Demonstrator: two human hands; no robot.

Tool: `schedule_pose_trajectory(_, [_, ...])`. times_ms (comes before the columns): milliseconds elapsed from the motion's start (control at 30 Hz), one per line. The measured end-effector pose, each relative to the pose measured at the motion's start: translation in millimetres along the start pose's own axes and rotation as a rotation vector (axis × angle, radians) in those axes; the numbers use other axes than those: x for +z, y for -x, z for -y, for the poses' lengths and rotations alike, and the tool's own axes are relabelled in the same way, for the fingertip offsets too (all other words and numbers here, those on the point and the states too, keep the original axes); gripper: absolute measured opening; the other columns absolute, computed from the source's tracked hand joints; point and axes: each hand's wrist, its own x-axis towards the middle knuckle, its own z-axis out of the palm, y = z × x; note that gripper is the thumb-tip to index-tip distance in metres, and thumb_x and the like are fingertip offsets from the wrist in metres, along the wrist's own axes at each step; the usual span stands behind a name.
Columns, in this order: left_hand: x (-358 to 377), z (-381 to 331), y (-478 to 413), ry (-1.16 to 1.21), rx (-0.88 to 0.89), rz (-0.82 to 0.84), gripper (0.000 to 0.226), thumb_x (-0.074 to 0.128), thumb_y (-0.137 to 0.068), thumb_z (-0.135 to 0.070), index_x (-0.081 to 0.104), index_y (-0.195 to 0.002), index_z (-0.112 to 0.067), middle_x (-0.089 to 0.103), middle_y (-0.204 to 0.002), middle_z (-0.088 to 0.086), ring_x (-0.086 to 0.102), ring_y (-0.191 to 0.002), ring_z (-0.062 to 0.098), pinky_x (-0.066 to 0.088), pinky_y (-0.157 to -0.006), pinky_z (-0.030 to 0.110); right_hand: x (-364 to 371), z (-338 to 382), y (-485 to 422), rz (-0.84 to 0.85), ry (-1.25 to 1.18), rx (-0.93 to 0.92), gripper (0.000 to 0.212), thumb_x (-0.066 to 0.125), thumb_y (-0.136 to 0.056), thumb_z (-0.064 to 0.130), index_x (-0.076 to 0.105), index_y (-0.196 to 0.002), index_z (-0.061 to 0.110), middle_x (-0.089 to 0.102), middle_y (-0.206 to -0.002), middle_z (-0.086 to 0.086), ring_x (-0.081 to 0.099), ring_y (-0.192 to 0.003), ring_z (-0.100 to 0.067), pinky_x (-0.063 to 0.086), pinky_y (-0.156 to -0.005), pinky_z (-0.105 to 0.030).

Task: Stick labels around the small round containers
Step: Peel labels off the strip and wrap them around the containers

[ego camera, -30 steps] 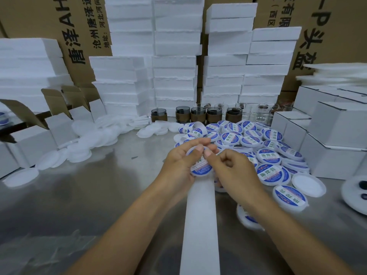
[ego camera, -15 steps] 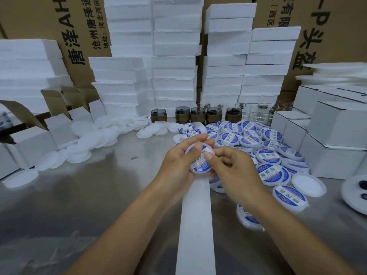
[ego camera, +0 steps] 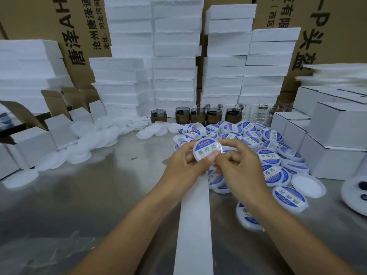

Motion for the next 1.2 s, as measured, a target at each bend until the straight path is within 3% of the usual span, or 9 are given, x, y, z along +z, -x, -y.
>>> schedule_pose_trajectory(200, [4,0,2,-0.068,-0.008,0.075,0.032,0.061,-0.087,-0.003,0.052,-0.118,-0.003,0.068,-0.091,0.003,0.061,-0.066,0.002,0.047,-0.060,0.015,-5,-1,-1,-0.034,-0.087,0.065,0.009,0.057,-0.090,0.017,0.063,-0.088,0.024,0.064,-0.051,0.003,0.058,-0.043,-0.007,0.046,-0.047,-0.017])
schedule_pose_trajectory(433, [1,-2,1,-0.062,-0.016,0.024,0.026,0.056,-0.092,-0.011,0.056,-0.118,-0.009,0.067,-0.075,-0.001,0.059,-0.059,0.006,0.050,-0.061,0.021,-2,0,1,-0.021,-0.027,-0.008,0.016,0.058,-0.090,0.015,0.062,-0.091,0.031,0.066,-0.065,-0.013,0.058,-0.054,-0.017,0.051,-0.059,-0.036])
schedule_pose_trajectory(500, [-1,-2,0,-0.084,-0.008,0.004,0.022,0.052,-0.095,-0.014,0.058,-0.116,-0.010,0.067,-0.071,0.000,0.059,-0.058,0.007,0.050,-0.061,0.021,-4,0,0,-0.032,-0.035,-0.005,0.016,0.057,-0.091,0.017,0.063,-0.093,0.031,0.066,-0.067,-0.014,0.058,-0.054,-0.013,0.051,-0.060,-0.030])
schedule_pose_trajectory(600, [-2,-3,0,-0.070,0.002,-0.029,0.021,0.052,-0.095,-0.013,0.059,-0.114,-0.008,0.067,-0.066,-0.002,0.059,-0.055,0.006,0.050,-0.058,0.020,-4,0,1,0.001,-0.021,-0.019,0.019,0.058,-0.090,0.018,0.063,-0.104,0.031,0.066,-0.061,-0.002,0.061,-0.055,-0.009,0.049,-0.055,-0.016])
schedule_pose_trajectory(733, [-4,-4,-1,-0.024,0.000,-0.074,0.022,0.053,-0.094,-0.013,0.059,-0.114,-0.007,0.068,-0.075,0.003,0.057,-0.054,0.007,0.051,-0.061,0.024,0,0,1,0.090,-0.002,-0.033,0.034,0.059,-0.089,0.012,0.053,-0.113,0.036,0.069,-0.063,0.003,0.063,-0.057,0.000,0.043,-0.055,-0.007])
schedule_pose_trajectory(900, [-4,-4,-1,-0.027,0.006,-0.059,0.020,0.056,-0.092,-0.015,0.060,-0.112,-0.014,0.069,-0.070,-0.002,0.059,-0.056,0.007,0.053,-0.062,0.023,-3,-2,-1,0.069,-0.004,-0.054,0.035,0.060,-0.088,0.014,0.055,-0.109,0.041,0.068,-0.067,-0.006,0.064,-0.068,-0.022,0.050,-0.067,-0.022])
schedule_pose_trajectory(1033, [-4,-3,-1,-0.023,-0.010,-0.045,0.020,0.058,-0.091,-0.018,0.061,-0.110,-0.017,0.071,-0.072,-0.003,0.063,-0.060,0.008,0.054,-0.064,0.024,-7,-4,-5,0.078,-0.015,-0.064,0.032,0.061,-0.088,0.015,0.058,-0.105,0.042,0.067,-0.073,-0.006,0.064,-0.077,-0.027,0.054,-0.076,-0.032])
schedule_pose_trajectory(1133, [-5,-3,-2,-0.016,-0.035,-0.074,0.019,0.059,-0.091,-0.017,0.063,-0.109,-0.019,0.070,-0.077,-0.002,0.066,-0.066,0.010,0.054,-0.066,0.024,-15,-9,-12,0.025,0.025,-0.054,0.031,0.060,-0.089,0.017,0.056,-0.103,0.044,0.066,-0.071,-0.001,0.064,-0.068,-0.011,0.050,-0.063,-0.014])
schedule_pose_trajectory(1200, [-8,-4,-3,0.005,-0.046,-0.113,0.014,0.058,-0.091,-0.016,0.065,-0.101,-0.023,0.069,-0.077,-0.004,0.066,-0.067,0.010,0.055,-0.065,0.023,-24,-14,-18,-0.086,0.085,-0.015,0.030,0.059,-0.090,0.018,0.054,-0.113,0.036,0.067,-0.073,0.001,0.064,-0.070,-0.006,0.044,-0.062,-0.011])
